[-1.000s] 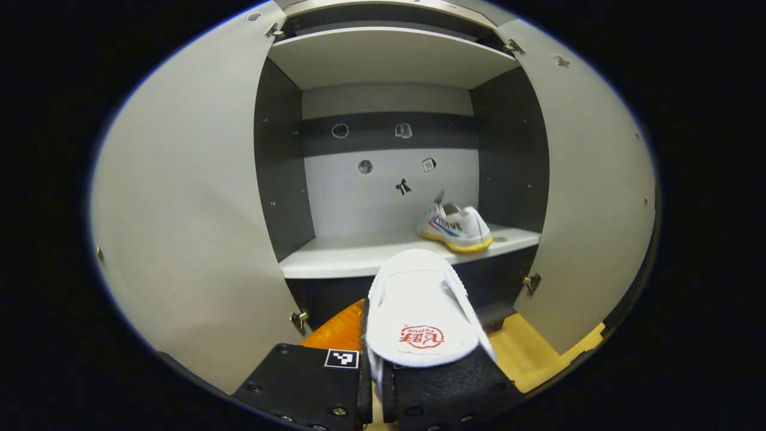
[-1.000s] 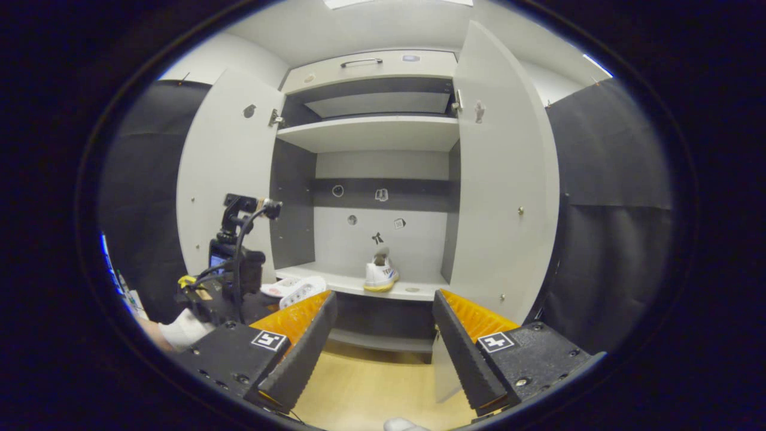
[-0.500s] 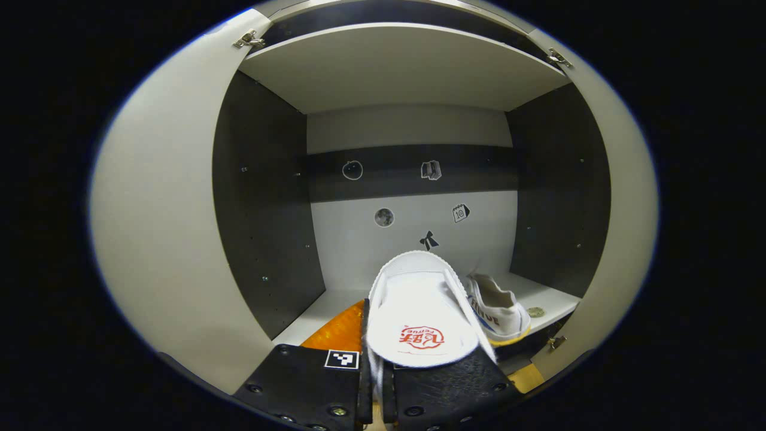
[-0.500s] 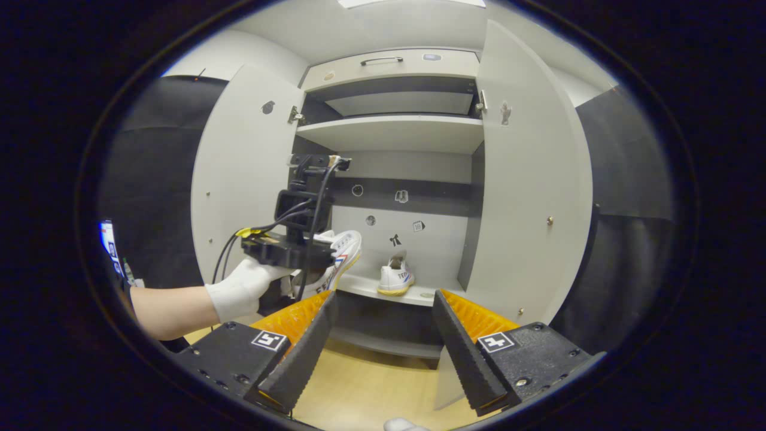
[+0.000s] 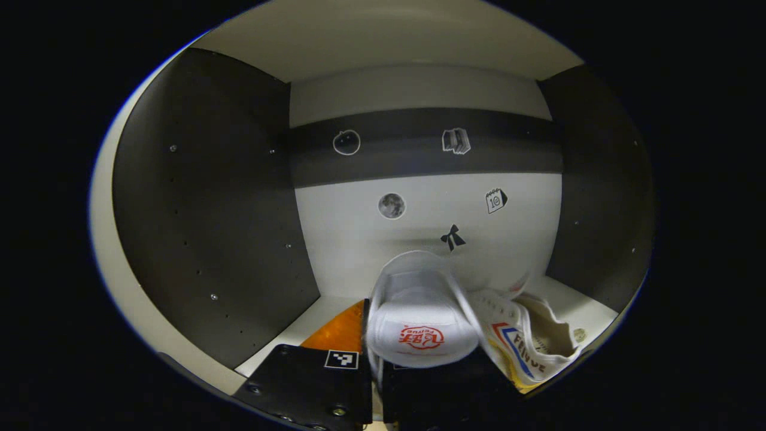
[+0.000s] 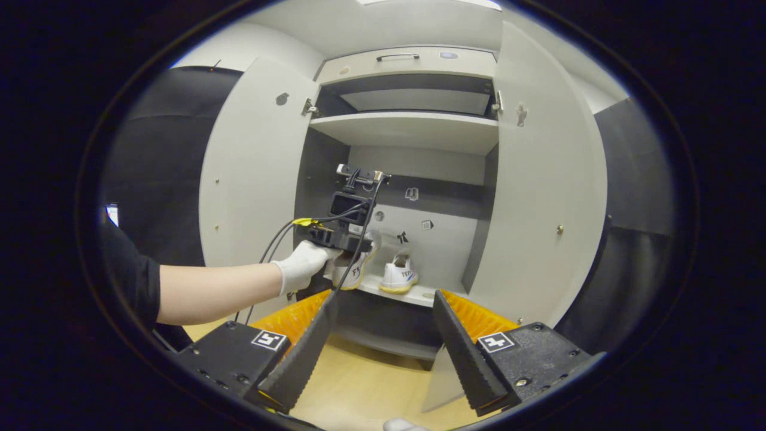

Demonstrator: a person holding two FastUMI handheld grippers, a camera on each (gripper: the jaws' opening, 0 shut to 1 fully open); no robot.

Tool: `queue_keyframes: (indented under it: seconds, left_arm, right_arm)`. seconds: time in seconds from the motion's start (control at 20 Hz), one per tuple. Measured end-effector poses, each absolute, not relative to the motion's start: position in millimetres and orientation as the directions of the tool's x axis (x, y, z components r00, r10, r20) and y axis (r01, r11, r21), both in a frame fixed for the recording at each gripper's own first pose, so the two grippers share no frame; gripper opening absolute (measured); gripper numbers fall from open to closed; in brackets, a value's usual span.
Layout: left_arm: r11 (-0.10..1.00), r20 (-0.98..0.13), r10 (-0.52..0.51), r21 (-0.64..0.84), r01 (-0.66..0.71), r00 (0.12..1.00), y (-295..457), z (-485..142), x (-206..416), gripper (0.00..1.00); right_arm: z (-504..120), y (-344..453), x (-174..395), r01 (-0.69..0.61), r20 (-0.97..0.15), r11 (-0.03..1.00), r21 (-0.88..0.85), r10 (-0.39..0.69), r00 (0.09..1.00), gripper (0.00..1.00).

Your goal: Grab one shoe with the right hand and put it into the shoe cabinet, grab the other shoe with the left hand and put it into the shoe cabinet; then close the right door with the right hand and the left door with the left hand.

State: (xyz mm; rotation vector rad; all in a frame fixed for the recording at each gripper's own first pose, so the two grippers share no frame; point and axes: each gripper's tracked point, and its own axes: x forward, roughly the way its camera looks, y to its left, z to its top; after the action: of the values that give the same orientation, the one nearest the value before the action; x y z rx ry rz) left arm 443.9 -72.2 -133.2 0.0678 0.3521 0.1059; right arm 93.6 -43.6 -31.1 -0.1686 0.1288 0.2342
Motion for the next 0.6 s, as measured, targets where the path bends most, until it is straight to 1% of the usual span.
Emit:
queue_keyframes:
  seconds: [0.05, 0.15, 0.2, 0.25, 0.3, 0.35, 0.5, 0.6]
  left_arm:
    - [0.991, -0.374, 0.119, 0.098, -0.089, 0.920, -71, -143, 444, 0.16]
    - [0.993, -0.395, 0.113, 0.088, -0.084, 0.912, -73, -149, 448, 0.17]
    - [0.996, -0.418, 0.085, 0.063, -0.065, 0.904, -78, -155, 450, 0.24]
    - [0.995, -0.437, 0.092, 0.064, -0.071, 0.895, -76, -160, 447, 0.25]
    - [0.996, -0.449, 0.082, 0.059, -0.063, 0.890, -76, -165, 446, 0.45]
    - [0.998, -0.470, 0.060, 0.040, -0.047, 0.880, -79, -173, 447, 0.54]
    - [0.998, -0.443, 0.070, 0.028, -0.064, 0.894, -67, -163, 444, 0.95]
    - [0.998, -0.446, 0.069, 0.019, -0.067, 0.893, -63, -161, 439, 0.94]
  right_arm:
    - [-31, -47, 95, -0.234, -0.150, 0.961, -0.149, 0.212, 0.966, 1.00]
    - [-33, -53, 97, -0.223, -0.157, 0.964, -0.142, 0.201, 0.967, 1.00]
    - [-35, -53, 97, -0.223, -0.166, 0.966, -0.133, 0.200, 0.966, 1.00]
    - [-36, -53, 98, -0.227, -0.170, 0.965, -0.131, 0.204, 0.964, 1.00]
    - [-36, -53, 97, -0.228, -0.172, 0.965, -0.132, 0.204, 0.964, 1.00]
    - [-34, -52, 97, -0.232, -0.167, 0.963, -0.138, 0.208, 0.964, 1.00]
    - [-32, -50, 97, -0.236, -0.161, 0.961, -0.144, 0.212, 0.964, 1.00]
    - [-33, -48, 96, -0.241, -0.162, 0.960, -0.139, 0.218, 0.962, 1.00]
